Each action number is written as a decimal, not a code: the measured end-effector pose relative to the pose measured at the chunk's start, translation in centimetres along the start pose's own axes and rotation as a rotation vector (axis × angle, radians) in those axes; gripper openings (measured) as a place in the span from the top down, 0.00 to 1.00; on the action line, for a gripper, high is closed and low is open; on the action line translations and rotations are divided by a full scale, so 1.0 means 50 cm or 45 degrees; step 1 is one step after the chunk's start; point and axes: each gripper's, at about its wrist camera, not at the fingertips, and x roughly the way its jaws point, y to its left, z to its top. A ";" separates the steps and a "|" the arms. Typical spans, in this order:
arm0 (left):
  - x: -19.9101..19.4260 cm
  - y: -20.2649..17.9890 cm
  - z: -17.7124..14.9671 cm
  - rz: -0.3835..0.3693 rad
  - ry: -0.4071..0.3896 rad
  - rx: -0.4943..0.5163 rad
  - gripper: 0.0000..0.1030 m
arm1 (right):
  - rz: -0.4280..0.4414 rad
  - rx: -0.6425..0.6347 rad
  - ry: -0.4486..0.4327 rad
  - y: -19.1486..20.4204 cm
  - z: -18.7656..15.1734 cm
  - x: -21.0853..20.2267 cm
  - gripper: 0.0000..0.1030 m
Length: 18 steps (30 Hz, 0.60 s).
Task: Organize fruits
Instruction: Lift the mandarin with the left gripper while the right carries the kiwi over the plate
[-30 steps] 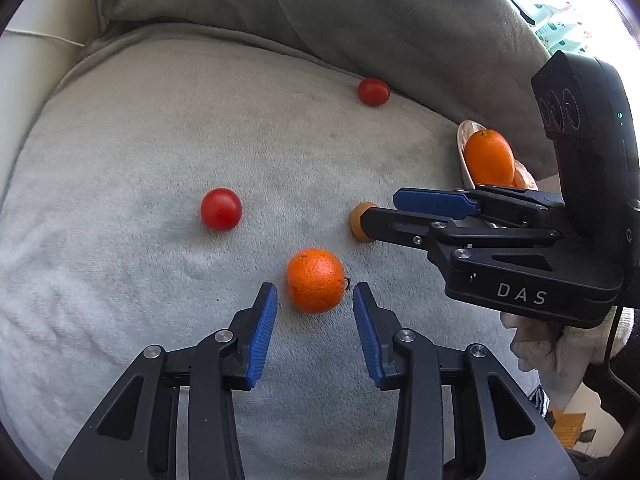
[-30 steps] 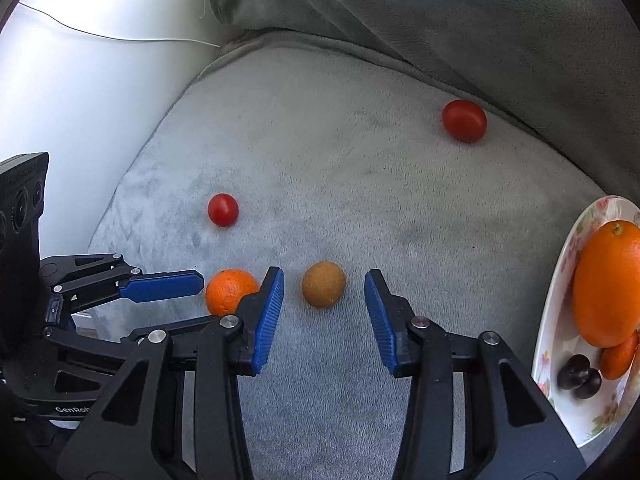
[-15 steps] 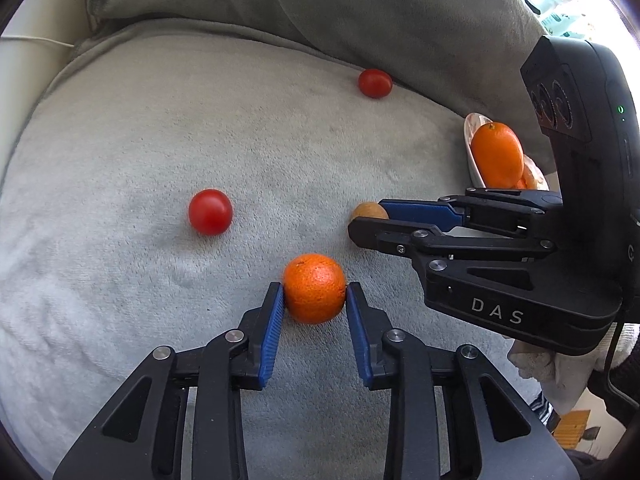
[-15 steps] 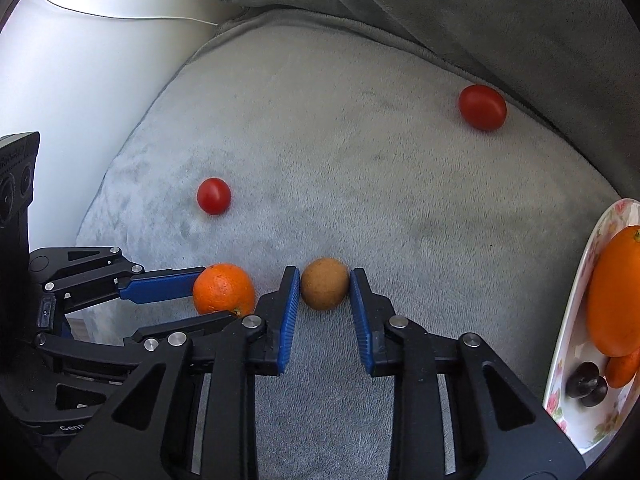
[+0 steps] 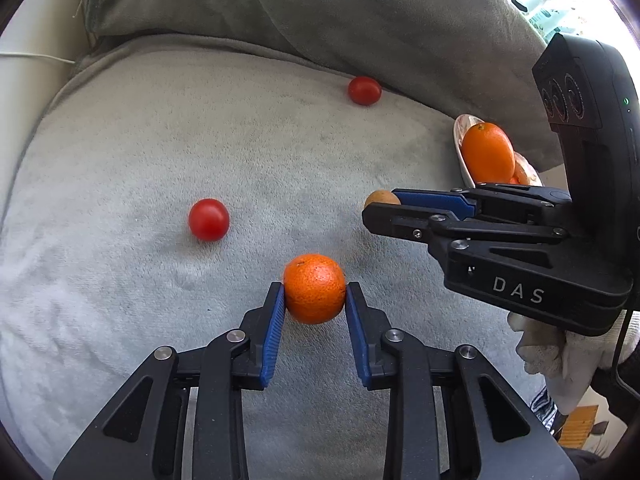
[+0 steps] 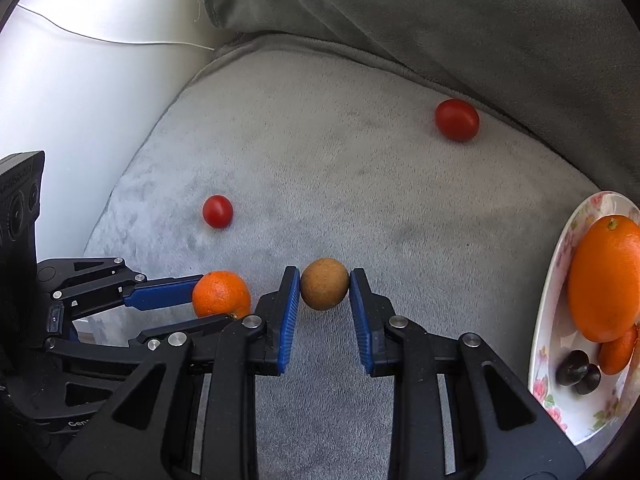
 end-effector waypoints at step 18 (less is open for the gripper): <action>-0.030 -0.093 0.029 -0.097 -0.043 0.117 0.72 | -0.065 0.242 -0.181 -0.121 -0.082 -0.154 0.74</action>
